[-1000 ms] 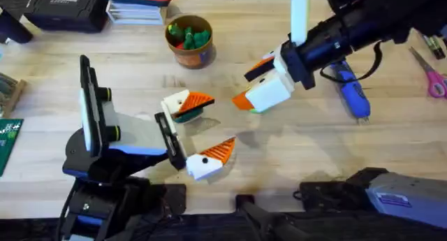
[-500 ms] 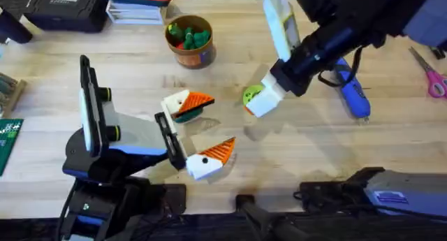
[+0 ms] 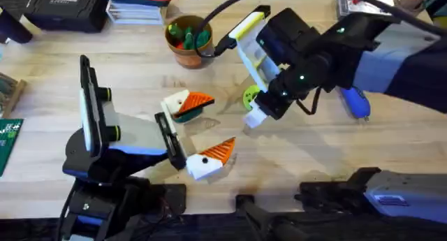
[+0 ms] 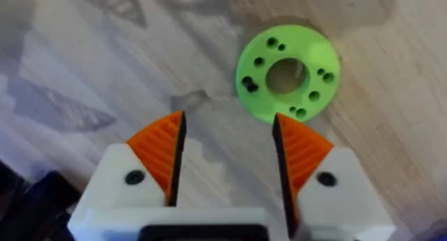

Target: Pick up the gripper from the table and insert it into the empty holder that is missing its gripper. Then pick up a screw, insert it into the mounting hole, and use the screwdriver to tighten it. Finally, clean up the table by picking up the vegetable and placing it into the bucket.

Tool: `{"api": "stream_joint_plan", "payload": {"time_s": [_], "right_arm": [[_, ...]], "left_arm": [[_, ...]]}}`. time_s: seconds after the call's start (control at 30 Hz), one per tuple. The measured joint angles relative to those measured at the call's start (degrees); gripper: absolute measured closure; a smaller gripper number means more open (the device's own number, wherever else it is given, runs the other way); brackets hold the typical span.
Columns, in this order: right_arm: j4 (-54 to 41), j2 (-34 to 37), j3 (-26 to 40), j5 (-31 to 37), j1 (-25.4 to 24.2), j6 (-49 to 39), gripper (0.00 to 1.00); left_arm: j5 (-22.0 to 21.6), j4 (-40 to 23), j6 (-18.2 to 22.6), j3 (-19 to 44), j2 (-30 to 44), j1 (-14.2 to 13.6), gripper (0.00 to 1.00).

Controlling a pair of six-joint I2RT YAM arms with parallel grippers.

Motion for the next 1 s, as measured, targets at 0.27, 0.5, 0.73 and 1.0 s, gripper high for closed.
{"api": "stream_joint_plan", "payload": {"time_s": [0.27, 0.5, 0.73, 1.0], "right_arm": [[6.2, 1.33, -1.13, 2.83, 0.63, 2.47, 0.505], [6.86, 6.7, -1.41, 3.53, 0.67, 3.0, 0.699], [8.43, 6.84, -1.39, 3.91, 0.67, 3.39, 0.8], [8.68, 6.84, -1.39, 3.89, 0.67, 3.42, 0.78]], "left_arm": [[0.0, 0.0, 0.0, 0.0, 0.0, 0.0, 0.015], [0.0, 0.0, 0.0, 0.0, 0.0, 0.0, 0.015], [0.0, 0.0, 0.0, 0.0, 0.0, 0.0, 0.015], [0.0, 0.0, 0.0, 0.0, 0.0, 0.0, 0.015]]}}
